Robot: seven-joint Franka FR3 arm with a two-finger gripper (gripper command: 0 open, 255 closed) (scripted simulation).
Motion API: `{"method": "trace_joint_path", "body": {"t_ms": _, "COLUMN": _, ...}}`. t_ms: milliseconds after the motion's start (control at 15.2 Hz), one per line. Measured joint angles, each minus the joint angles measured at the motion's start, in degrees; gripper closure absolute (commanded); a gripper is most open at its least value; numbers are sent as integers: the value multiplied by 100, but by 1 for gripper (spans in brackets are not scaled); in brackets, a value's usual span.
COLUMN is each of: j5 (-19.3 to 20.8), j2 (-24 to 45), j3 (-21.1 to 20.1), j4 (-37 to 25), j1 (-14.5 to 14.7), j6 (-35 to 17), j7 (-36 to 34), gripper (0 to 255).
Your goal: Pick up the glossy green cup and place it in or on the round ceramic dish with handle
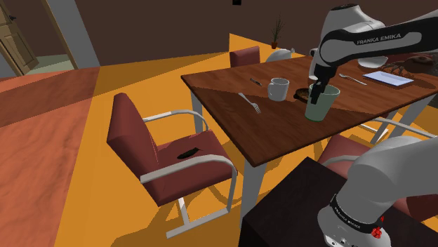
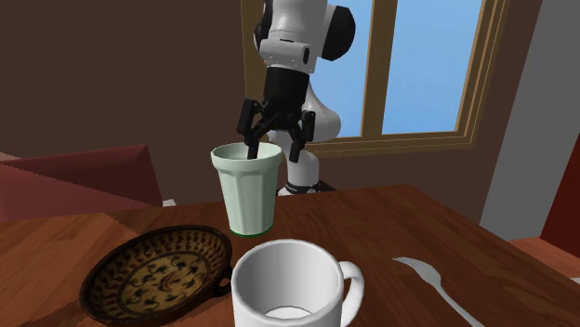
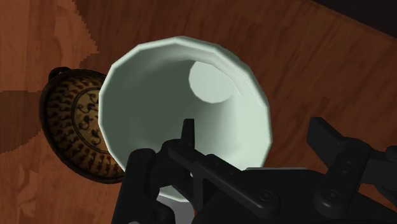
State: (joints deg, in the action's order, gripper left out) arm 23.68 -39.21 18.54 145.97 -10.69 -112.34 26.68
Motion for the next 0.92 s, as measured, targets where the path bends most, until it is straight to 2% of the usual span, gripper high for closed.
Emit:
{"method": "trace_joint_path", "body": {"t_ms": 198, "j5": 1, "j2": 1, "j3": 2, "j4": 2, "j1": -1, "j6": -4, "j7": 1, "gripper": 0}}
{"method": "trace_joint_path", "body": {"t_ms": 264, "j5": 1, "j2": 1, "j3": 2, "j4": 2, "j1": -1, "j6": -4, "j7": 1, "gripper": 255}}
{"method": "trace_joint_path", "body": {"t_ms": 924, "j5": 5, "j2": -7, "j3": -2, "j4": -3, "j1": -1, "j6": -9, "j7": 1, "gripper": 255}}
